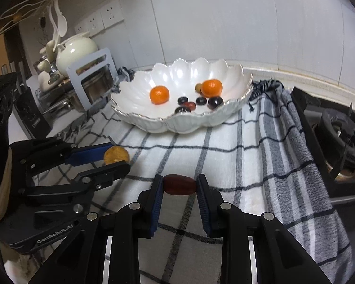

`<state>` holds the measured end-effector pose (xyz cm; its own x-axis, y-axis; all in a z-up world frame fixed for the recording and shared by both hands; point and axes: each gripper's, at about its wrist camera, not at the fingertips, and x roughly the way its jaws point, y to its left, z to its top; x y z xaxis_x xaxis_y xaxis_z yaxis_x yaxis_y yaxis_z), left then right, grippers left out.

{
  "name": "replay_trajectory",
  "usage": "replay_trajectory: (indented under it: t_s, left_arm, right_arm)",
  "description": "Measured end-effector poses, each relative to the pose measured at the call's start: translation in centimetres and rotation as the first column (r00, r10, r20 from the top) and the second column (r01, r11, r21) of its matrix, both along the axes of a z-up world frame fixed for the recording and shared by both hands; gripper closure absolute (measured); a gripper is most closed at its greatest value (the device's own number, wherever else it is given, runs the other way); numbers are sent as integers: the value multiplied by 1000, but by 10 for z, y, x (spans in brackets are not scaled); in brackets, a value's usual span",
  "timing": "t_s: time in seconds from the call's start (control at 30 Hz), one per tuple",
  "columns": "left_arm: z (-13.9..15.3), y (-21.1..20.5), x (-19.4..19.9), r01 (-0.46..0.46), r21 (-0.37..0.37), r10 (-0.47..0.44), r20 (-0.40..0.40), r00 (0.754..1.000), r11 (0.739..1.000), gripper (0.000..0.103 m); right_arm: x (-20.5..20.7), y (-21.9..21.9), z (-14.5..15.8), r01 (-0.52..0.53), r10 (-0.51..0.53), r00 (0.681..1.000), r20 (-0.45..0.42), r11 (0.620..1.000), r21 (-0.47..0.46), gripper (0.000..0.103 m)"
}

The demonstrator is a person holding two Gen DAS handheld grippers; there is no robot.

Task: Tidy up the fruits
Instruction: 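Grasp the red date with the right gripper while the left gripper grasps the brown round fruit, then carry the red date and brown fruit over the white bowl with both grippers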

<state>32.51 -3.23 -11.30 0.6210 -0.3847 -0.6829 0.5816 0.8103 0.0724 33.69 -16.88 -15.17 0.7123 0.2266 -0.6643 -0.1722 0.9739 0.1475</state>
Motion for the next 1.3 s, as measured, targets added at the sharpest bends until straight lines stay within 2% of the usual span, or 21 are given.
replay_trajectory:
  t_s: [0.2, 0.67, 1.0, 1.3]
  left_arm:
    - [17, 10, -10, -83, -58, 84, 6, 996, 995, 76]
    - [58, 26, -23, -200, -113, 211, 94, 973, 973, 76]
    - [80, 35, -7, -293, -173, 314, 111, 943, 940, 76]
    - [91, 39, 14, -337, -193, 365, 132, 922, 921, 76]
  right_arm:
    - [-4, -1, 18, -7, 7, 999, 47, 1000, -3, 73]
    - [-8, -5, 62, -3, 4, 984, 177, 1000, -3, 73]
    - [5, -3, 88, -2, 4, 968, 253, 1000, -7, 73]
    - [26, 0, 102, 11, -2, 956, 292, 1000, -28, 73]
